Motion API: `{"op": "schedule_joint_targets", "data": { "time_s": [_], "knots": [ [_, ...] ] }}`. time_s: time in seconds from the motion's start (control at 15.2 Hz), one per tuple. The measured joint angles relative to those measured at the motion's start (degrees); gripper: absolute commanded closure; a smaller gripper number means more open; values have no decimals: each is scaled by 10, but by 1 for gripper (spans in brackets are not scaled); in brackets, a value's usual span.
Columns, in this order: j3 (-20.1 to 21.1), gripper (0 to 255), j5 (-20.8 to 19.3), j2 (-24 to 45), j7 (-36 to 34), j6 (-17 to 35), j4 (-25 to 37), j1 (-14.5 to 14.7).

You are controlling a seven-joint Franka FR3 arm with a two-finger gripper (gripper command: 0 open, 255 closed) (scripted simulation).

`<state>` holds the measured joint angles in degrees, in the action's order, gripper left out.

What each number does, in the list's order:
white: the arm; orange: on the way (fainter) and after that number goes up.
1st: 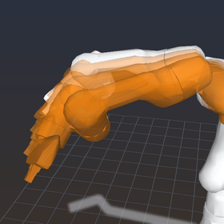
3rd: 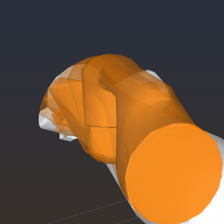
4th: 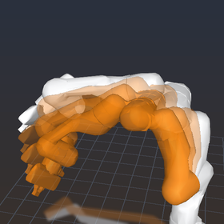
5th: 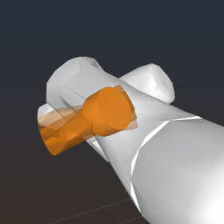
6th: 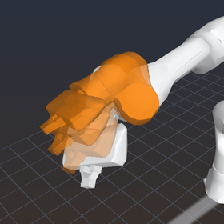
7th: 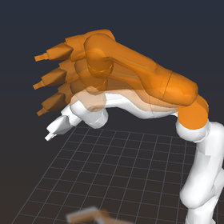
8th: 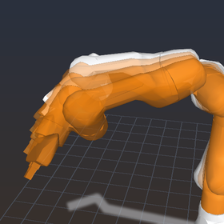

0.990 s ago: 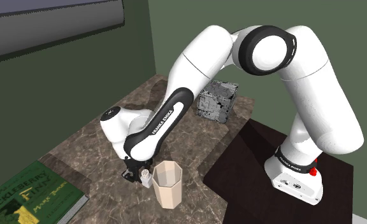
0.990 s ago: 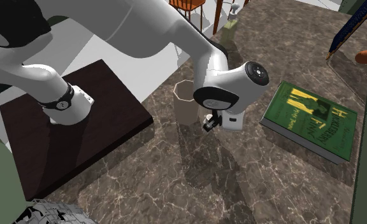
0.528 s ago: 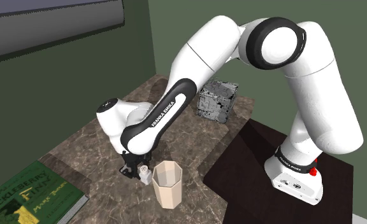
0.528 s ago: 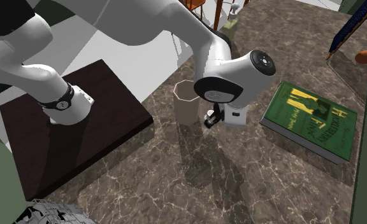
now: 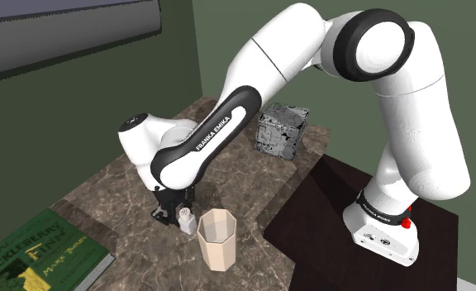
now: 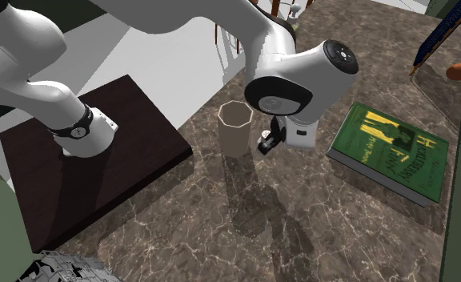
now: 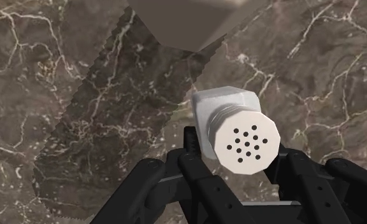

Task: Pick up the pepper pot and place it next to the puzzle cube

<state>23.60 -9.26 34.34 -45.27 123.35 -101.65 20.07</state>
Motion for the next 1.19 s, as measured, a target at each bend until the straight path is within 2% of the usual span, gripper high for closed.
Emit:
{"op": "schedule_joint_targets", "data": {
  "time_s": [1.19],
  "knots": [
    [22, 255, 34, -82, 12, -104, 26, -16]
  ]
}}
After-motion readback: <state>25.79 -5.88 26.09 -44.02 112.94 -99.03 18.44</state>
